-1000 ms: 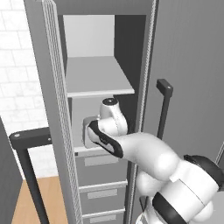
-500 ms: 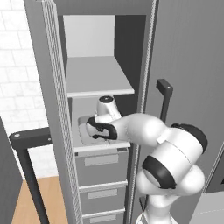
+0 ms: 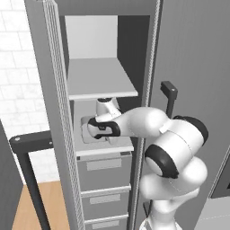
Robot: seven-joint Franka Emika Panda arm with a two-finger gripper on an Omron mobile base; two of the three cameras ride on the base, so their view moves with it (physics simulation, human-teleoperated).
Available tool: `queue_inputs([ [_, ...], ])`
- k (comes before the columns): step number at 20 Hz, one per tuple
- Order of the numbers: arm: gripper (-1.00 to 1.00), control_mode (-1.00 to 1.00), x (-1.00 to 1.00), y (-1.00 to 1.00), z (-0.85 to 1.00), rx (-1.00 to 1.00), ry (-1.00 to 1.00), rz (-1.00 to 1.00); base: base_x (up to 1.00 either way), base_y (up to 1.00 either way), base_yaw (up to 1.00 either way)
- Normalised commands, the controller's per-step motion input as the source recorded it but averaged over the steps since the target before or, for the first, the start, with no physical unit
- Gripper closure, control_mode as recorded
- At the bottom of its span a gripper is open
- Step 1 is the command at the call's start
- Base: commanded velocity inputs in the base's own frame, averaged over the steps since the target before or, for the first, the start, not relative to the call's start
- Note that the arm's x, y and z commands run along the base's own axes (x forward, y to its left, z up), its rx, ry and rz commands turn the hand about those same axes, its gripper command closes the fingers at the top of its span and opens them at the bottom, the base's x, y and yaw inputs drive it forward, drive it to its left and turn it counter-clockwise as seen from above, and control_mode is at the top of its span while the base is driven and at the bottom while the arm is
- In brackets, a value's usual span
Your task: Take the meat container that has the chicken drumstick and place it on the second highest rack of the freezer. Then take the vegetable container that has the tomato and corn and place it on the highest rack of the freezer.
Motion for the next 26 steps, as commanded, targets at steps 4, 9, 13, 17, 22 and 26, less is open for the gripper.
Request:
queue_inputs([
  [4, -1.00, -1.00, -0.09, 0.00, -0.13, -0.03, 0.00, -0.05, 0.00, 0.00, 0.00],
  [9, -1.00, -1.00, -0.17, 0.00, -0.08, -0.02, 0.00, -0.03, 0.00, 0.00, 0.00],
  [13, -1.00, -1.00, -0.09, 0.00, -0.01, 0.00, 0.00, -0.01, 0.00, 0.00, 0.00],
  [17, -1.00, -1.00, -0.28, 0.00, 0.00, 0.00, -0.02, 0.00, 0.00, 0.00, 0.00],
  [22, -1.00, -1.00, -0.40, 0.00, -0.01, -0.02, -0.07, 0.00, 0.00, 0.00, 0.00],
  [26, -1.00, -1.00, -0.22, 0.00, -0.01, 0.00, -0.08, 0.01, 0.00, 0.00, 0.00],
])
